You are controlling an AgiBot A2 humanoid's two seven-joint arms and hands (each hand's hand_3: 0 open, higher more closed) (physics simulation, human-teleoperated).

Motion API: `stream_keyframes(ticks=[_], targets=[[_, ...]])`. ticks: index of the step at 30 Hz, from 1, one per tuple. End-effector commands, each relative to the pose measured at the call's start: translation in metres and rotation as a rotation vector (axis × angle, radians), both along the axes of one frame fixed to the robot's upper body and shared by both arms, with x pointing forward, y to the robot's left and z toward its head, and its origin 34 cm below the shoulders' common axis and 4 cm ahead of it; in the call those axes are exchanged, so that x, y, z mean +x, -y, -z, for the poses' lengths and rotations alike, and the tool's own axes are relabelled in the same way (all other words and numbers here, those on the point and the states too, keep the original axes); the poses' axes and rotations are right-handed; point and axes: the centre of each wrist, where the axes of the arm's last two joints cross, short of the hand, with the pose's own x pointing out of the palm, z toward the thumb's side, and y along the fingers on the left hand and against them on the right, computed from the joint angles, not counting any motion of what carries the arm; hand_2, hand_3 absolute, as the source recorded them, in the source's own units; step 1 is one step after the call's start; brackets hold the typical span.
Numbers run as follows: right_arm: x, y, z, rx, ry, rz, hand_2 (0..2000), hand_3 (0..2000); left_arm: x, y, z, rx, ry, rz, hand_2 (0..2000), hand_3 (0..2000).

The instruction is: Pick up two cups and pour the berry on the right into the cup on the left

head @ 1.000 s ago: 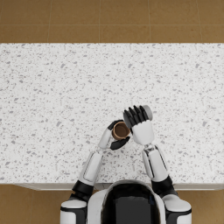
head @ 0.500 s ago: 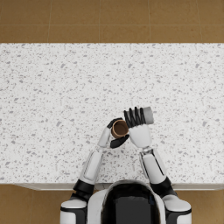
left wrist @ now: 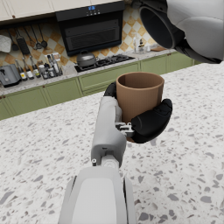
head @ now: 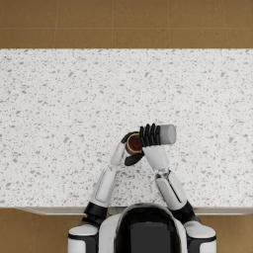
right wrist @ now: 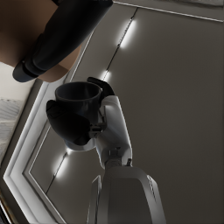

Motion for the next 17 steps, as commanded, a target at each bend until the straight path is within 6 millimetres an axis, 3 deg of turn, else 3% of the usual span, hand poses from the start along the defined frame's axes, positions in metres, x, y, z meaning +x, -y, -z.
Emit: stream_keyframes(ticks=[1, 17], targets=[[-0.0010, -0.0001, 0.0007, -0.004, 0.001, 0.000, 2000, 1280, -0.0003, -0.0004, 0.0002, 0.000, 0.000, -0.001, 2000, 1280], [-0.0035, -0.0005, 0.0020, -0.014, 0.001, 0.002, 2000, 1280, -0.0008, -0.0014, 0.0004, -0.002, 0.000, -0.002, 2000, 1280]])
